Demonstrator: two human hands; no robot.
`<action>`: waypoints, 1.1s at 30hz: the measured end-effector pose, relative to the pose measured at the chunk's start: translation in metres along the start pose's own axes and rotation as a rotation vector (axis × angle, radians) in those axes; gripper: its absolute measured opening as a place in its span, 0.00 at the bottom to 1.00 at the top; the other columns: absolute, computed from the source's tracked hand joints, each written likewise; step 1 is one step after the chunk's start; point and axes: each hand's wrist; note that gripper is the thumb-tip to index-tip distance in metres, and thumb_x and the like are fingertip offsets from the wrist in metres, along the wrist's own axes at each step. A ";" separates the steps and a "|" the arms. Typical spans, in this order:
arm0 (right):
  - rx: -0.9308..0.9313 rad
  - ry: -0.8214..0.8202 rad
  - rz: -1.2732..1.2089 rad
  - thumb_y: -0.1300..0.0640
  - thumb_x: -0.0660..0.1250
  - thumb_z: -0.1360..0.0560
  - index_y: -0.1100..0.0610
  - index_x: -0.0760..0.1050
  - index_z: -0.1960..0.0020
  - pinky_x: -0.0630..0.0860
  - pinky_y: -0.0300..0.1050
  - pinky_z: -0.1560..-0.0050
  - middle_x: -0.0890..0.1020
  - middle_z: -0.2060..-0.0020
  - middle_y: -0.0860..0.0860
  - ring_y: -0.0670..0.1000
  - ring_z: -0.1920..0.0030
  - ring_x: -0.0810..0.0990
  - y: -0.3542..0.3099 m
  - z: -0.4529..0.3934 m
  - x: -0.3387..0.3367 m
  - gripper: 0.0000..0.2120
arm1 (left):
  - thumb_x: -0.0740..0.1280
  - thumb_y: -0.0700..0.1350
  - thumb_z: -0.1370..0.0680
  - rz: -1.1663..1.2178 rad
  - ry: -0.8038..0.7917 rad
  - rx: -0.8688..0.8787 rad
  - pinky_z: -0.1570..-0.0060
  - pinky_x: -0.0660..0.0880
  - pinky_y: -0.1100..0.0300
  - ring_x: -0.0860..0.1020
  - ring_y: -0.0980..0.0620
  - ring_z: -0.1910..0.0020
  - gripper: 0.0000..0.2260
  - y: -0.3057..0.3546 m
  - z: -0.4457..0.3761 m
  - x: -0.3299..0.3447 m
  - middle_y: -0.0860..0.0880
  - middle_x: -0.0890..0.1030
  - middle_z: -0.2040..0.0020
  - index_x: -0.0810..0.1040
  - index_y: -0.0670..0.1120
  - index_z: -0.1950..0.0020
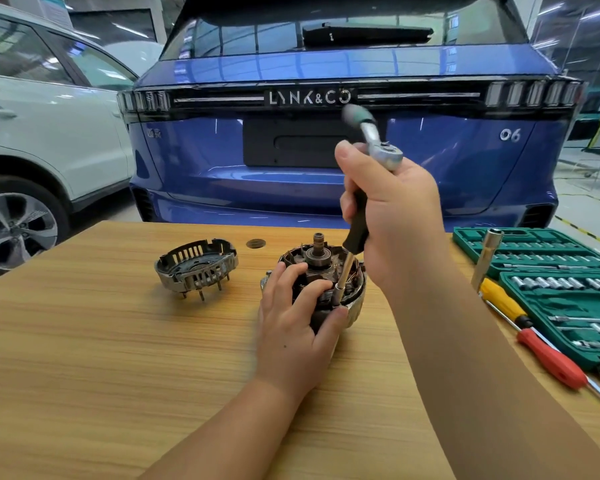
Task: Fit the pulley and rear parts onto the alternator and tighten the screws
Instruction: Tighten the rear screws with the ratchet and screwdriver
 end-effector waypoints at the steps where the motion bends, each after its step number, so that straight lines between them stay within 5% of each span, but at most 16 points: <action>1: 0.047 -0.047 -0.042 0.57 0.72 0.23 0.58 0.77 0.50 0.70 0.41 0.65 0.75 0.69 0.47 0.47 0.70 0.71 0.000 -0.001 -0.002 0.06 | 0.60 0.63 0.25 0.008 0.000 0.000 0.25 0.58 0.44 0.55 0.50 0.21 0.24 0.000 0.000 0.000 0.51 0.69 0.27 0.81 0.50 0.39; 4: 0.096 -0.185 -0.129 0.59 0.71 0.24 0.53 0.77 0.41 0.70 0.41 0.63 0.76 0.69 0.47 0.46 0.68 0.71 0.001 -0.001 -0.005 0.12 | 0.60 0.63 0.25 0.025 0.004 0.002 0.25 0.58 0.43 0.55 0.49 0.21 0.23 0.000 0.000 0.000 0.51 0.69 0.27 0.82 0.50 0.40; 9: 0.048 -0.243 -0.207 0.61 0.72 0.27 0.51 0.74 0.42 0.73 0.40 0.63 0.77 0.65 0.48 0.47 0.66 0.74 0.006 -0.001 -0.005 0.15 | 0.61 0.62 0.25 0.035 -0.002 0.006 0.24 0.57 0.45 0.55 0.48 0.21 0.23 0.000 0.000 -0.001 0.51 0.69 0.27 0.82 0.49 0.40; 17: -0.331 -0.234 -0.026 0.67 0.64 0.20 0.46 0.75 0.37 0.70 0.47 0.68 0.77 0.62 0.50 0.52 0.68 0.72 0.022 0.000 0.000 0.19 | 0.62 0.61 0.25 0.028 0.018 0.023 0.25 0.59 0.43 0.56 0.48 0.21 0.22 0.000 0.000 0.000 0.50 0.70 0.27 0.82 0.49 0.41; 20: -0.141 -0.355 -0.270 0.67 0.57 0.22 0.45 0.80 0.38 0.71 0.44 0.67 0.79 0.61 0.53 0.52 0.66 0.72 0.019 -0.005 -0.004 0.23 | 0.61 0.62 0.25 0.027 -0.001 0.015 0.24 0.57 0.46 0.54 0.51 0.21 0.22 -0.001 0.000 0.000 0.53 0.68 0.26 0.82 0.50 0.40; 23: -0.010 -0.475 -0.432 0.54 0.61 0.21 0.53 0.74 0.31 0.75 0.43 0.60 0.79 0.58 0.55 0.52 0.62 0.74 0.015 -0.006 -0.009 0.18 | 0.61 0.62 0.25 0.025 -0.012 0.017 0.24 0.58 0.45 0.54 0.51 0.21 0.22 -0.002 -0.001 0.000 0.52 0.69 0.27 0.82 0.51 0.41; 26: 0.040 -0.325 -0.343 0.45 0.72 0.27 0.52 0.73 0.33 0.74 0.42 0.62 0.77 0.58 0.53 0.50 0.63 0.75 0.013 -0.004 -0.005 0.26 | 0.62 0.60 0.25 0.032 0.030 0.033 0.26 0.60 0.42 0.58 0.46 0.22 0.21 -0.001 0.000 0.001 0.49 0.70 0.28 0.82 0.49 0.42; 30: -0.060 0.007 -0.101 0.54 0.72 0.24 0.60 0.75 0.45 0.67 0.41 0.72 0.73 0.70 0.48 0.47 0.72 0.67 0.009 -0.002 0.000 0.13 | 0.61 0.62 0.25 0.021 0.004 0.014 0.26 0.59 0.40 0.55 0.50 0.21 0.22 -0.004 0.000 0.001 0.51 0.69 0.27 0.81 0.51 0.39; 33: 0.001 0.009 -0.101 0.57 0.70 0.22 0.60 0.75 0.47 0.67 0.40 0.71 0.72 0.70 0.48 0.47 0.72 0.67 0.006 -0.002 -0.002 0.08 | 0.61 0.62 0.24 0.027 -0.006 0.015 0.25 0.58 0.41 0.54 0.50 0.21 0.22 -0.005 0.000 0.001 0.51 0.68 0.27 0.81 0.51 0.39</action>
Point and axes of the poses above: each hand's wrist, its own z-axis away from the middle knuckle, its own x-axis out of the palm, y = z × x
